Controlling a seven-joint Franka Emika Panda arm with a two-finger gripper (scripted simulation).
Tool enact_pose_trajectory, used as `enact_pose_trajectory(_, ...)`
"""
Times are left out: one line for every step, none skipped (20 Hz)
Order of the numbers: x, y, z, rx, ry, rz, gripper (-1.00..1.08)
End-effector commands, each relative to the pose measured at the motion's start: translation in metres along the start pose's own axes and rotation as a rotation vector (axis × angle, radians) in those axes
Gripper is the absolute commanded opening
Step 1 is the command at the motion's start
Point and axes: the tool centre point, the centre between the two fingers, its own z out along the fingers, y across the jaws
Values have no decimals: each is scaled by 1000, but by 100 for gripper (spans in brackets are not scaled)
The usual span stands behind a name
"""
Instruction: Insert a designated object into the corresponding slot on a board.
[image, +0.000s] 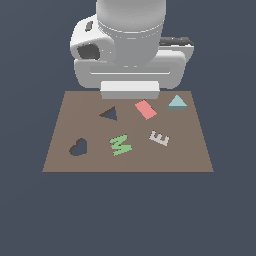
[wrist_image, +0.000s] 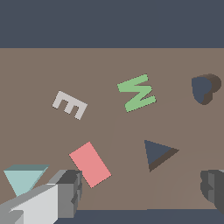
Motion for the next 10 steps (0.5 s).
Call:
enact_pose_trajectory(0,0,0,0,0,0,100)
enact_pose_trajectory(0,0,0,0,0,0,100)
enact_pose_trajectory(0,0,0,0,0,2,100)
enact_pose_trajectory(-1,-1,1,0,0,4,100)
enact_pose_trajectory(-2,-2,1,0,0,8,100)
enact_pose_trajectory(-2,-3,2,0,0,12,100)
enact_pose_trajectory(-3,-4,3,0,0,18,100)
enact_pose_trajectory(-5,-5,4,0,1,24,100)
enact_pose_trajectory(-6,-7,5,1,1,31,100)
enact_pose_trajectory(-8,-9,7,1,1,39,100)
